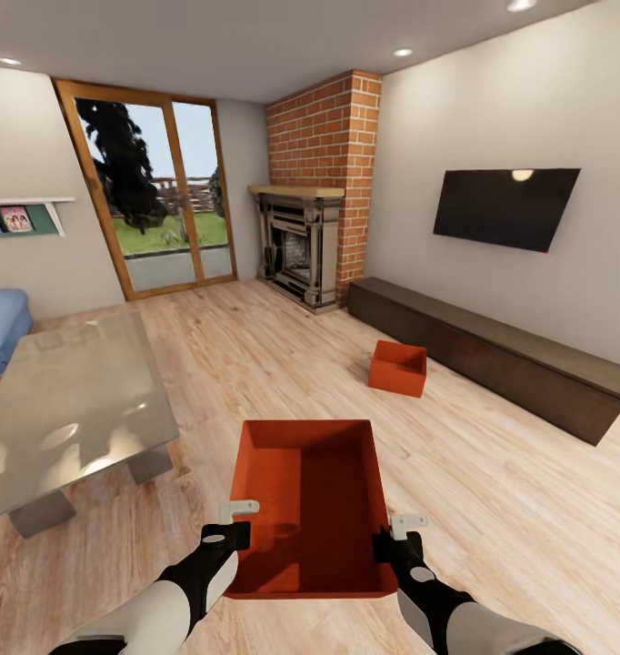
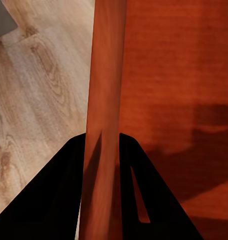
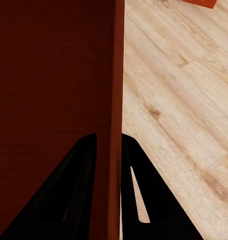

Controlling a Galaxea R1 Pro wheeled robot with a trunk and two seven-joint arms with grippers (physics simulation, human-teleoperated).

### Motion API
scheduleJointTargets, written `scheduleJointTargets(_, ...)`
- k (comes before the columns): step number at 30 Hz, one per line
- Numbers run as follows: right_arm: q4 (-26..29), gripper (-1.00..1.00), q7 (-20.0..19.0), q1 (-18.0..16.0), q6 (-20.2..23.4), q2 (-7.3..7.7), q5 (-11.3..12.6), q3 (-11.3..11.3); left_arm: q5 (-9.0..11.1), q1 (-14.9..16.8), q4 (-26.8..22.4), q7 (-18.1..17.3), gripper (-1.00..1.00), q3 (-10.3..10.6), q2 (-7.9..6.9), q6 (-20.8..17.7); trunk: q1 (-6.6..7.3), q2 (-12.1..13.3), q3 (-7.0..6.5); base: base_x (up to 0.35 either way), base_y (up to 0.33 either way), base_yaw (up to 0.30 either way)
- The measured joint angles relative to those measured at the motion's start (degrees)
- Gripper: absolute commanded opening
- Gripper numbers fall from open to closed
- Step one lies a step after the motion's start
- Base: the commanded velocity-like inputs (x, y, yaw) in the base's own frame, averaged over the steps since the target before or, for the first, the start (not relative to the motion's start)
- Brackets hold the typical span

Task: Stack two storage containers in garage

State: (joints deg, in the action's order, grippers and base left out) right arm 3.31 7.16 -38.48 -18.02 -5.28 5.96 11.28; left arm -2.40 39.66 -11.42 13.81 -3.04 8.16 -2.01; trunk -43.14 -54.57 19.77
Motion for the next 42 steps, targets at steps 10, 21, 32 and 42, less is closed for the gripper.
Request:
scheduleJointTargets(10,0.0,-1.0,0.0,0.0,0.0,-0.02,0.0,0.0,0.1,0.0,0.0,0.0,-1.0,0.1,-0.03,0.0,2.2,4.0,-1.8,0.0,0.0,0.0)
scheduleJointTargets(21,0.0,-1.0,0.0,0.0,0.0,0.0,0.0,0.0,0.1,0.0,0.0,0.0,-1.0,0.1,-0.02,0.0,4.62,8.4,-3.78,0.0,0.0,0.0)
scheduleJointTargets(32,0.0,-1.0,0.1,0.0,0.0,-0.03,0.0,0.0,0.0,0.0,0.0,0.0,-1.0,0.0,-0.01,0.0,5.06,9.3,-4.14,0.0,0.0,0.0)
scheduleJointTargets(42,0.0,-1.0,0.2,0.0,-0.1,-0.08,0.0,0.1,0.0,0.0,0.0,0.0,-1.0,0.0,-0.02,0.0,5.06,9.3,-4.55,0.0,0.0,0.0)
